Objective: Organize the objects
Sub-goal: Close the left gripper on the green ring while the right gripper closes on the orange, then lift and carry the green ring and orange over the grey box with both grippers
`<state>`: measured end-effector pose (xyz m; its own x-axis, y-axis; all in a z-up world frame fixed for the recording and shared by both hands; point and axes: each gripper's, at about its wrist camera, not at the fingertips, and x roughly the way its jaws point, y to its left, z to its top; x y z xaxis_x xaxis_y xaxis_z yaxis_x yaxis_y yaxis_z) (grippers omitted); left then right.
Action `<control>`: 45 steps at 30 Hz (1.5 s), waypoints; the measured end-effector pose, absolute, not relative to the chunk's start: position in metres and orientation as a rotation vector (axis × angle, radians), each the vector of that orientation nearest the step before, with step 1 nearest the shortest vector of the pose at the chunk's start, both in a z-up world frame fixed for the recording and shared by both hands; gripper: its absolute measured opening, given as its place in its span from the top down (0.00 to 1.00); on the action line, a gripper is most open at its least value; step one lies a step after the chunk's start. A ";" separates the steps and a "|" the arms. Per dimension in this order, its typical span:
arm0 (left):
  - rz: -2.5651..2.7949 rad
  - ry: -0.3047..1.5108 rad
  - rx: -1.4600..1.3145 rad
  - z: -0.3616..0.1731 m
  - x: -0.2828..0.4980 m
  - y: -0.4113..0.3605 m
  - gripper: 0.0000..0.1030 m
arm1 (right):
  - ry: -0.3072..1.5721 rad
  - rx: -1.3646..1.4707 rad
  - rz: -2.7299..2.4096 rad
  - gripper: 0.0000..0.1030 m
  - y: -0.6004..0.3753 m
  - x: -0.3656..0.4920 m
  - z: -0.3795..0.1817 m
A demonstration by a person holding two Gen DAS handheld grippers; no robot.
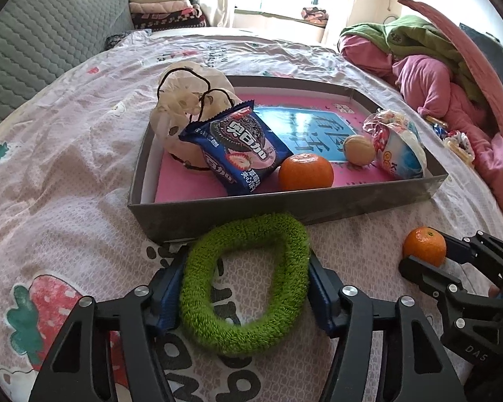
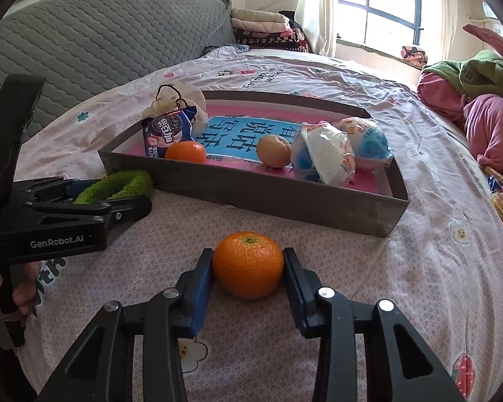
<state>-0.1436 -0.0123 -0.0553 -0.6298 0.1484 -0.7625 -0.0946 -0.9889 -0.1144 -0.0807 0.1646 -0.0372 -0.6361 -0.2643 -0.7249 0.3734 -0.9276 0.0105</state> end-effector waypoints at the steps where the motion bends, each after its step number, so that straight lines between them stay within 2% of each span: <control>1: 2.719 -0.093 -1.281 -0.055 -0.144 -0.012 0.42 | 0.195 1.099 -2.551 0.61 0.165 -0.081 -0.038; 5: 2.718 -0.068 -1.269 -0.052 -0.140 -0.008 0.64 | 0.191 1.096 -2.551 0.61 0.166 -0.081 -0.038; 8: 2.699 -0.084 -1.266 -0.049 -0.137 -0.008 0.74 | 0.184 1.093 -2.550 0.61 0.166 -0.081 -0.037; 10: 2.681 -0.112 -1.256 -0.046 -0.135 -0.010 0.76 | 0.181 1.090 -2.550 0.61 0.167 -0.081 -0.037; 23: 2.706 -0.091 -1.078 -0.013 -0.119 -0.005 0.77 | 0.176 0.985 -2.585 0.61 0.169 -0.076 -0.017; 37: 2.805 -0.094 -1.026 0.014 -0.139 -0.029 0.77 | 0.192 0.797 -2.636 0.61 0.157 -0.098 0.032; 45: 2.814 -0.112 -1.048 0.012 -0.159 -0.041 0.77 | 0.202 0.759 -2.653 0.61 0.151 -0.120 0.039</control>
<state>-0.1588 -0.0408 0.0122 -0.7486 0.1535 -0.6450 -0.1016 -0.9879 -0.1172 -0.1196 0.1512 0.0393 -0.7854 -0.3119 -0.5347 0.3894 -0.9204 -0.0351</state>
